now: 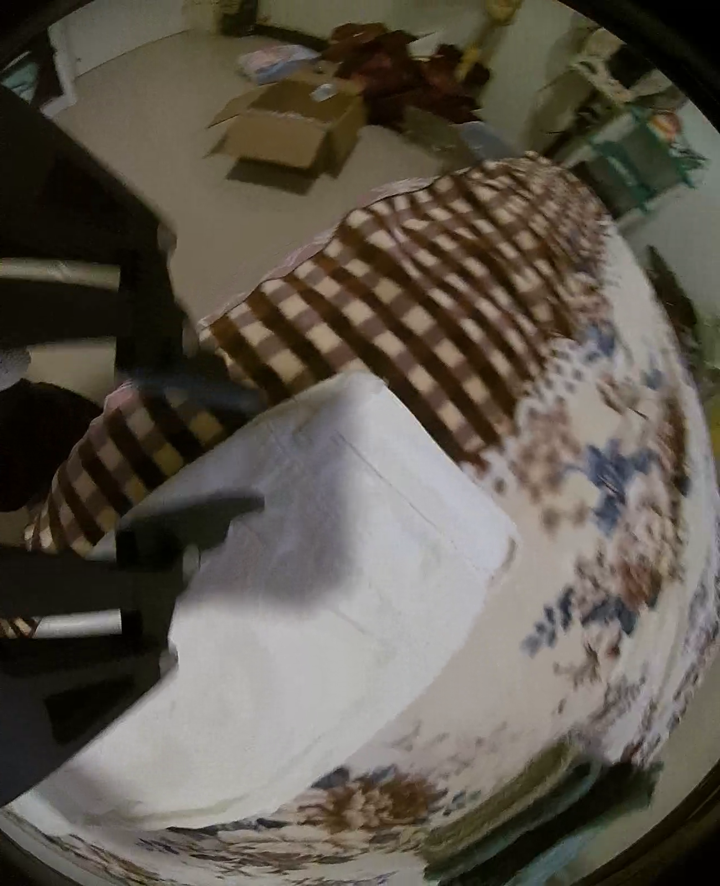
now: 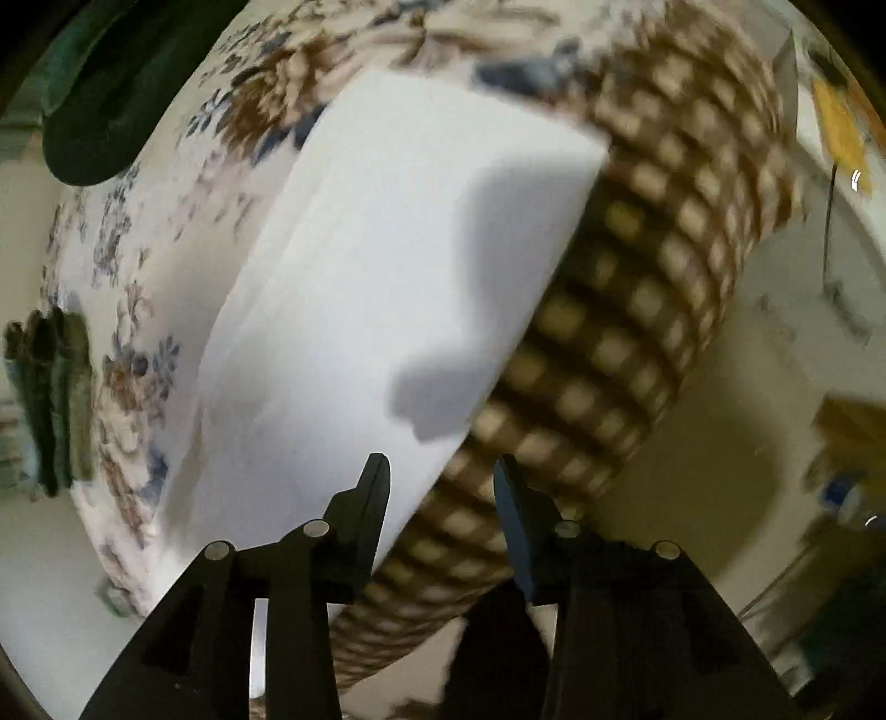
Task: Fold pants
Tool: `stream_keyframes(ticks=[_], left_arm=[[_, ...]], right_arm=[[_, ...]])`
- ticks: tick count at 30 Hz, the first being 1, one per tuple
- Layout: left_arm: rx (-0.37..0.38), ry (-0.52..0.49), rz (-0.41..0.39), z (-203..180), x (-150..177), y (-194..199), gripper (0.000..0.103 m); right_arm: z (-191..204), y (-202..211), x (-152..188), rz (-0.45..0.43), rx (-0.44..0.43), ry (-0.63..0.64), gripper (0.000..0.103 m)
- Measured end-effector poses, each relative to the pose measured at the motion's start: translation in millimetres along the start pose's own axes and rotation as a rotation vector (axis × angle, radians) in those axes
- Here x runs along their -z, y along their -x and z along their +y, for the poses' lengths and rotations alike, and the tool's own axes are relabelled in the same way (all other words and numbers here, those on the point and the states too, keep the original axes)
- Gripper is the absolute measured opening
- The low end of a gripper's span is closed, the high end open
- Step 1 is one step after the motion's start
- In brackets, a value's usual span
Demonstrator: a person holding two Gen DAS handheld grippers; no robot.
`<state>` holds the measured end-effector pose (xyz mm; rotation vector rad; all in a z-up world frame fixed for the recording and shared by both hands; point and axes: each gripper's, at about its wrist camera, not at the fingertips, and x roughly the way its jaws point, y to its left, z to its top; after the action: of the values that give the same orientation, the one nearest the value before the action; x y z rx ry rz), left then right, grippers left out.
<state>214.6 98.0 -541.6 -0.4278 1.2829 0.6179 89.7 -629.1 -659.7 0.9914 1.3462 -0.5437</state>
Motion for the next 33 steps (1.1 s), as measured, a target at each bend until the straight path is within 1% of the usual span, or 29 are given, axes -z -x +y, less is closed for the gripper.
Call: stream_keyframes(ticks=[1,2,4,6,9,10,11,12,13,15,16,17,18,19,20,21,22,23,24,25,26,27,28,29,30,31,32,33], left_arm=[[-0.007,-0.007,-0.006,-3.7,-0.4,3.0,0.080],[-0.015,-0.021,-0.018,-12.5,0.8,7.1,0.084],[-0.017,-0.059,-0.035,-25.6,-0.9,8.0,0.084],[-0.033,-0.111,-0.042,-47.3,-1.5,2.2,0.084],[-0.046,-0.172,-0.037,-74.8,-5.9,-14.6,0.084],[-0.049,-0.189,-0.029,-81.5,-7.7,-19.9,0.084],[-0.058,-0.216,-0.025,-91.2,-9.6,-28.6,0.084],[-0.079,-0.232,-0.023,-97.2,-11.7,-33.1,0.084],[-0.091,-0.243,-0.018,-101.9,-13.6,-37.3,0.084],[-0.086,-0.238,-0.005,-111.4,-19.8,-40.6,0.084],[-0.071,-0.236,-0.003,-115.3,-21.7,-39.3,0.084],[-0.047,-0.253,-0.003,-125.6,-23.7,-37.2,0.084],[-0.044,-0.283,-0.011,-136.1,-23.5,-35.3,0.084],[-0.048,-0.317,-0.016,-147.6,-22.5,-34.2,0.084],[-0.045,-0.343,-0.016,-158.9,-21.9,-34.3,0.084],[-0.037,-0.358,-0.014,-166.7,-21.4,-34.0,0.084],[-0.031,-0.372,-0.009,-175.6,-21.9,-33.7,0.084],[-0.025,-0.391,-0.003,-186.5,-21.1,-33.5,0.084],[-0.009,-0.420,0.005,-199.7,-19.0,-33.2,0.084],[0.004,-0.453,0.013,-214.1,-16.3,-32.8,0.084],[0.009,-0.472,0.016,-222.8,-14.1,-32.5,0.084],[0.031,-0.504,0.026,-237.0,-10.5,-32.9,0.084],[0.050,-0.531,0.038,-247.5,-7.1,-34.7,0.084],[0.054,-0.562,0.049,-260.8,-2.4,-37.9,0.084],[0.058,-0.597,0.060,-272.8,3.3,-42.5,0.084],[0.051,-0.631,0.066,-284.8,9.7,-49.0,0.084],[0.026,-0.658,0.061,-293.3,14.4,-55.4,0.084],[0.003,-0.672,0.055,-298.6,17.3,-60.5,0.084]], right_arm=[[10.0,3.2,-3.5,0.001,0.008,0.052,0.044],[26.6,3.7,-3.9,0.016,0.023,0.114,0.047],[71.8,-1.5,6.0,0.077,0.009,0.251,0.051],[131.4,-11.8,26.9,0.151,-0.029,0.407,0.055],[232.7,-33.8,65.3,0.240,-0.159,0.626,0.063],[271.2,-46.9,78.2,0.270,-0.199,0.691,0.066],[305.2,-60.5,88.5,0.291,-0.217,0.760,0.070],[336.3,-76.4,100.0,0.310,-0.216,0.832,0.070],[367.3,-96.7,112.2,0.324,-0.187,0.899,0.070],[401.8,-130.5,128.0,0.371,-0.095,1.006,0.070],[414.4,-150.0,137.4,0.424,-0.043,1.068,0.070],[417.6,-158.8,142.8,0.436,-0.005,1.113,0.066],[420.0,-165.4,148.9,0.429,0.032,1.173,0.059],[419.4,-170.4,155.2,0.412,0.070,1.251,0.026],[418.2,-174.6,155.8,0.380,0.124,1.291,0.017],[418.7,-174.6,150.6,0.359,0.117,1.268,0.015],[418.9,-173.4,139.7,0.330,0.097,1.219,0.011],[419.4,-171.2,129.1,0.287,0.091,1.172,0.005],[418.7,-166.7,118.1,0.235,0.089,1.126,0.005],[415.8,-160.0,104.5,0.203,0.071,1.063,0.005],[408.4,-153.9,90.8,0.228,0.043,0.982,0.011],[401.1,-149.8,77.8,0.279,0.011,0.912,0.015],[387.1,-137.4,62.4,0.305,-0.028,0.848,0.026],[376.1,-126.7,52.5,0.301,-0.044,0.819,0.038],[364.9,-119.2,43.8,0.302,-0.043,0.797,0.040],[345.7,-110.8,31.6,0.310,-0.018,0.744,0.040],[329.9,-109.0,23.7,0.333,-0.010,0.682,0.040],[306.8,-110.5,9.3,0.376,-0.027,0.572,0.040]])
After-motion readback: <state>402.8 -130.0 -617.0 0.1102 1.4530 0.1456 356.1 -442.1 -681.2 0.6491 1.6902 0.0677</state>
